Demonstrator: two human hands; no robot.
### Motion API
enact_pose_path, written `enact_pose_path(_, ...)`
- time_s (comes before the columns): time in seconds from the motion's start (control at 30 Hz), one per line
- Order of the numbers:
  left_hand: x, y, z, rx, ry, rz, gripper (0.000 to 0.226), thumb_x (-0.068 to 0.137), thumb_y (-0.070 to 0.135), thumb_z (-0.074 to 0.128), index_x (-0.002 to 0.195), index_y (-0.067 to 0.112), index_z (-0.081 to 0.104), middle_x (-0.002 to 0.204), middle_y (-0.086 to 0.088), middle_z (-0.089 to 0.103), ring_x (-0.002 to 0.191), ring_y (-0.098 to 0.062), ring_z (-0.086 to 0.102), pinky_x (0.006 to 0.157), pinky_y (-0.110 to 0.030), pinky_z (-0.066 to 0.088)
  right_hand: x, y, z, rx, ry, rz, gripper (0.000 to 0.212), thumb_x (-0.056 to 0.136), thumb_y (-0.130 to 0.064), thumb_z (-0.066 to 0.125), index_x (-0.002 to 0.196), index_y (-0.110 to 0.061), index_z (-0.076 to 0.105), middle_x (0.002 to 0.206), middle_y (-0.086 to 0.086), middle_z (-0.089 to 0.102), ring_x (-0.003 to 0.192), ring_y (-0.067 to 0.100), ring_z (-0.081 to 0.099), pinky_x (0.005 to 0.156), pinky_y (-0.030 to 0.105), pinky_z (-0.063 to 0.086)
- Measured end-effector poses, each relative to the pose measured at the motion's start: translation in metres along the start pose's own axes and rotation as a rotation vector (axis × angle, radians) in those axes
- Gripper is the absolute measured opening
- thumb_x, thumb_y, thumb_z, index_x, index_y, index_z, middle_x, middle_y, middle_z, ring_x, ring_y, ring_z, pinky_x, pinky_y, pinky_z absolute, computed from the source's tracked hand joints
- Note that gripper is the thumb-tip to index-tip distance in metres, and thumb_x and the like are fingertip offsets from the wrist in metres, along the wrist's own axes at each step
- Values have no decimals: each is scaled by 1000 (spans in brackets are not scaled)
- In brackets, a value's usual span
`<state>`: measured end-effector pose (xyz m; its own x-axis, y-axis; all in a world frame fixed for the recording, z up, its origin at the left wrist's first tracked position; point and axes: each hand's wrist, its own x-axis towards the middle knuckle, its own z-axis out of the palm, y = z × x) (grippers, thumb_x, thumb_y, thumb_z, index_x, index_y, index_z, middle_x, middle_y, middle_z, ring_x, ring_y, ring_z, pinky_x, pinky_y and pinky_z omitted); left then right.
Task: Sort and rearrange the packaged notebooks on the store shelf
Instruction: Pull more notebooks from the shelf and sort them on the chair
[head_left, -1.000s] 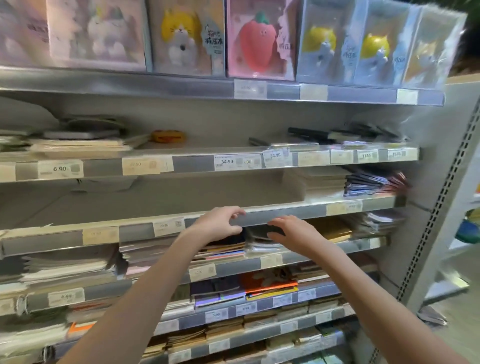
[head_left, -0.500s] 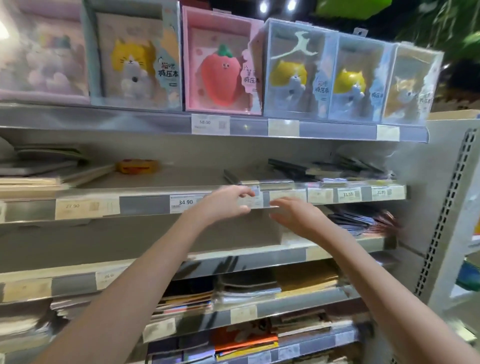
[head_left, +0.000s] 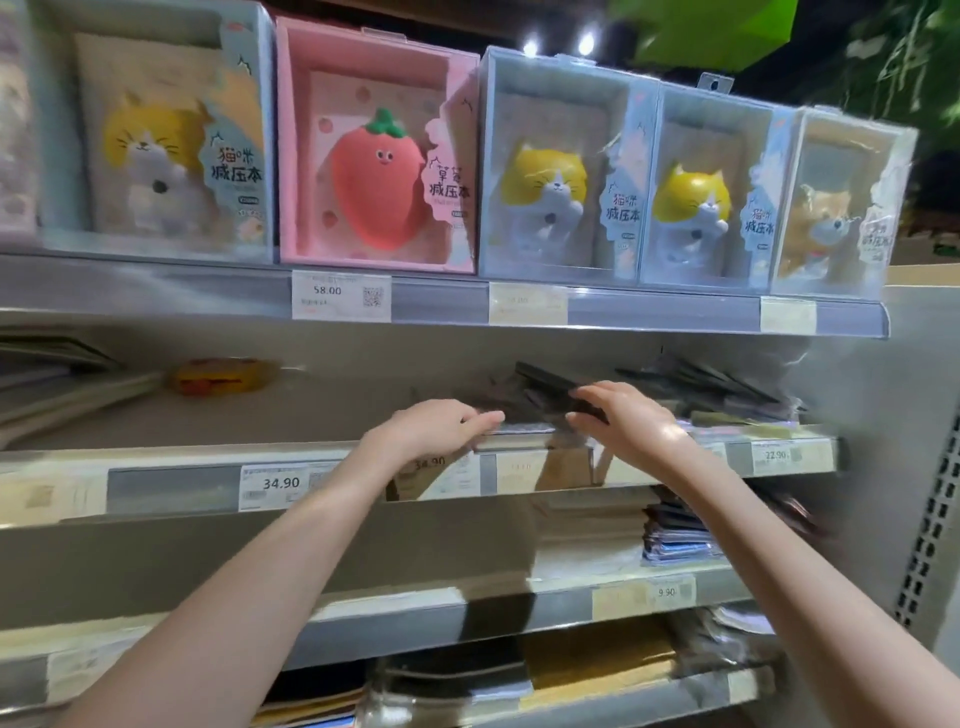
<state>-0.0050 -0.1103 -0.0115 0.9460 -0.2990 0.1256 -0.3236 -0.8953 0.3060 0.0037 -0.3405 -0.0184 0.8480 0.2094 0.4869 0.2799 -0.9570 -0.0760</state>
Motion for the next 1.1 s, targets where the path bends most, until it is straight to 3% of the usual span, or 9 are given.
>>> enact_pose_path(0.1,10,0,-11,-27,-122,-70,71,92,61,11,135,17,48,145,-6,42,133,-24,38,111,-36,25,22,22,6,-41,25,28,41,93,-39,48,131,-22,50,122,6,60,109,26,55,81,34,45)
enact_pose_path(0.27,18,-8,-14,112,-135,-163,70,91,61,28,136,9,43,143,-9,43,129,-24,42,105,-32,31,48,40,16,-25,-21,76,45,85,-34,60,128,-25,53,119,8,61,103,29,58,78,34,49)
enact_pose_path(0.43,23,-9,-16,148,-157,-178,65,89,63,32,134,19,47,140,-7,48,128,-23,43,101,-29,31,58,49,19,6,-55,56,46,76,-39,69,119,-27,59,106,3,65,87,22,60,67,26,47)
enact_pose_path(0.6,21,-17,-12,48,-84,-63,51,88,57,45,134,36,44,141,0,47,125,-18,46,89,-21,34,60,50,19,-31,-97,7,42,77,-34,67,118,-25,59,95,2,64,76,19,56,60,24,41)
enact_pose_path(0.73,20,-27,-16,-11,-43,-8,48,85,59,47,130,43,47,141,7,46,123,-16,46,94,-24,37,56,45,19,-145,-5,-26,39,81,-30,61,118,-19,60,99,7,66,84,25,59,63,26,43)
enact_pose_path(0.87,4,-38,-37,-58,2,-2,44,84,58,51,121,34,58,119,12,59,101,-10,53,83,-22,40,56,22,7,-178,76,-72,37,87,-30,56,123,-21,59,112,9,65,96,28,60,75,30,48)
enact_pose_path(0.93,-8,-47,-53,-64,31,11,31,86,54,50,100,30,65,98,13,63,86,-7,55,75,-22,41,53,4,-1,-194,85,-84,37,89,-35,55,125,-26,58,117,6,64,101,28,60,80,30,47)
enact_pose_path(1.03,-31,-62,-75,-44,88,14,31,87,52,50,66,31,58,69,12,55,66,-9,49,66,-26,37,48,-27,-9,-216,87,-87,38,90,-41,51,127,-32,54,117,6,64,103,29,60,76,29,44)
enact_pose_path(1.1,-45,-72,-87,-52,124,14,32,85,53,49,65,30,61,67,12,55,66,-9,48,68,-29,37,47,-50,-12,-270,101,-122,37,92,-44,46,125,-32,56,110,5,67,97,28,62,70,28,42)
